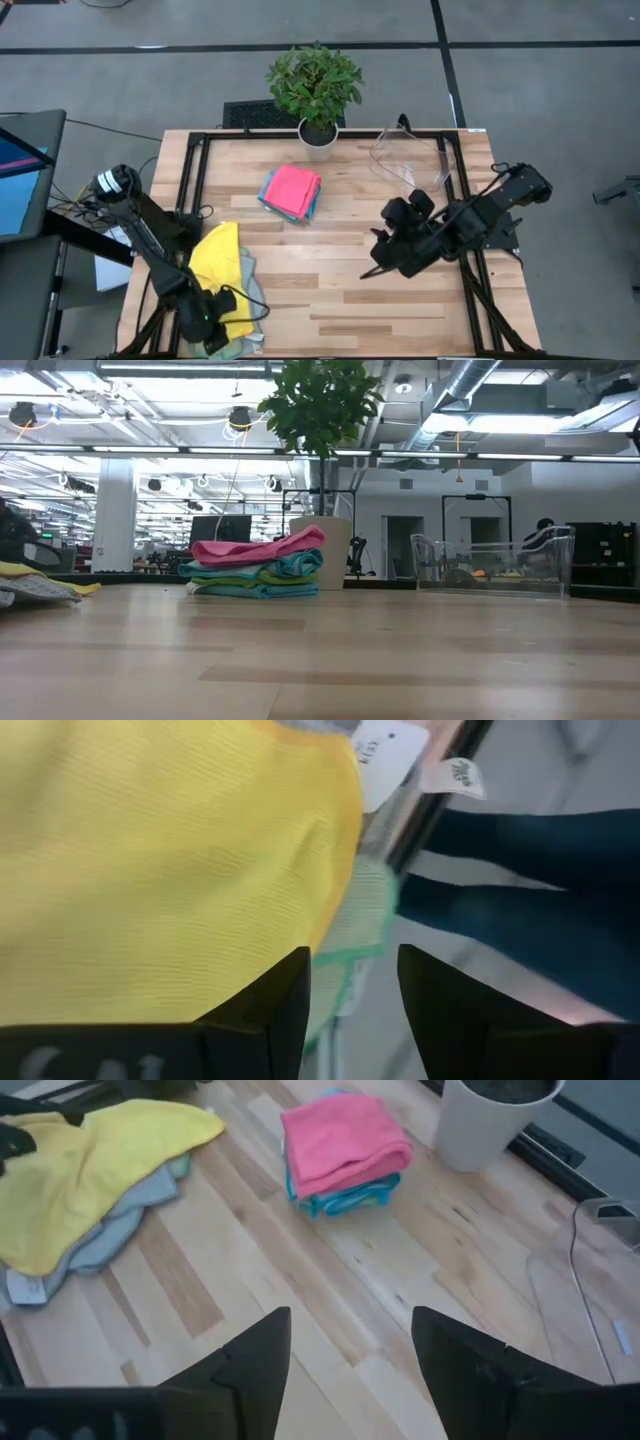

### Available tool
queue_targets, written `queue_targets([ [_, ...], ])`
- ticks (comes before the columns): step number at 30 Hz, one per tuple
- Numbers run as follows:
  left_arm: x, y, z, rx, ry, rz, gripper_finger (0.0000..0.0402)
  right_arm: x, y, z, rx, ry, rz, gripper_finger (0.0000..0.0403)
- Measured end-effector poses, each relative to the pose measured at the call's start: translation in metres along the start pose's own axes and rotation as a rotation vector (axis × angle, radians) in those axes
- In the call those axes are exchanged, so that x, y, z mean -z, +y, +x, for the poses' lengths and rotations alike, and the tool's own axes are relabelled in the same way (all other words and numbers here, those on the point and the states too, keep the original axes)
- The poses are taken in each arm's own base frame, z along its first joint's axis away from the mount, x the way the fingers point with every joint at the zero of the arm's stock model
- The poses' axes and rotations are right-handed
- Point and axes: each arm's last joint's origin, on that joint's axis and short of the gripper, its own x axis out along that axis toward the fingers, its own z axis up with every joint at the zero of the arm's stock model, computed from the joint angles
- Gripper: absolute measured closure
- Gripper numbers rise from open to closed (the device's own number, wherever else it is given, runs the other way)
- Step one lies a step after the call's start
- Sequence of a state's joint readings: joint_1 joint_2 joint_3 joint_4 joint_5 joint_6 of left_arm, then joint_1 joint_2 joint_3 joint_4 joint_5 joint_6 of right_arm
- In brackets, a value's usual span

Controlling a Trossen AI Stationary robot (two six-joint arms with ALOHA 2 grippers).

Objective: Fold microfiber towels
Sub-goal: Fold the yellow microfiber towel

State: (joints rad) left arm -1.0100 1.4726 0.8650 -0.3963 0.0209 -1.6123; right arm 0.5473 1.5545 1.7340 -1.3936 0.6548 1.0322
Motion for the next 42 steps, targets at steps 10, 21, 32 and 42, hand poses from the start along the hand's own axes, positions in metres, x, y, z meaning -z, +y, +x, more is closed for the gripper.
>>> queue_targets([
  [10, 0.008, -0.039, 0.037, -0.206, -0.001, 0.259, 0.0257, 0.005, 0.000, -0.003, 0.026, -0.007, 0.009, 0.0168],
  [21, 0.002, -0.026, 0.068, -0.357, 0.063, 0.115, 0.0257, 0.005, -0.001, -0.003, 0.027, -0.007, 0.006, 0.0168],
  [32, -0.002, -0.034, 0.015, -0.284, -0.133, 0.076, 0.0257, 0.007, 0.001, -0.004, 0.022, -0.006, 0.000, 0.0175],
  [42, -0.012, -0.027, 0.034, -0.369, -0.132, 0.137, 0.0257, 0.013, 0.004, -0.010, 0.002, -0.004, 0.000, 0.0188],
])
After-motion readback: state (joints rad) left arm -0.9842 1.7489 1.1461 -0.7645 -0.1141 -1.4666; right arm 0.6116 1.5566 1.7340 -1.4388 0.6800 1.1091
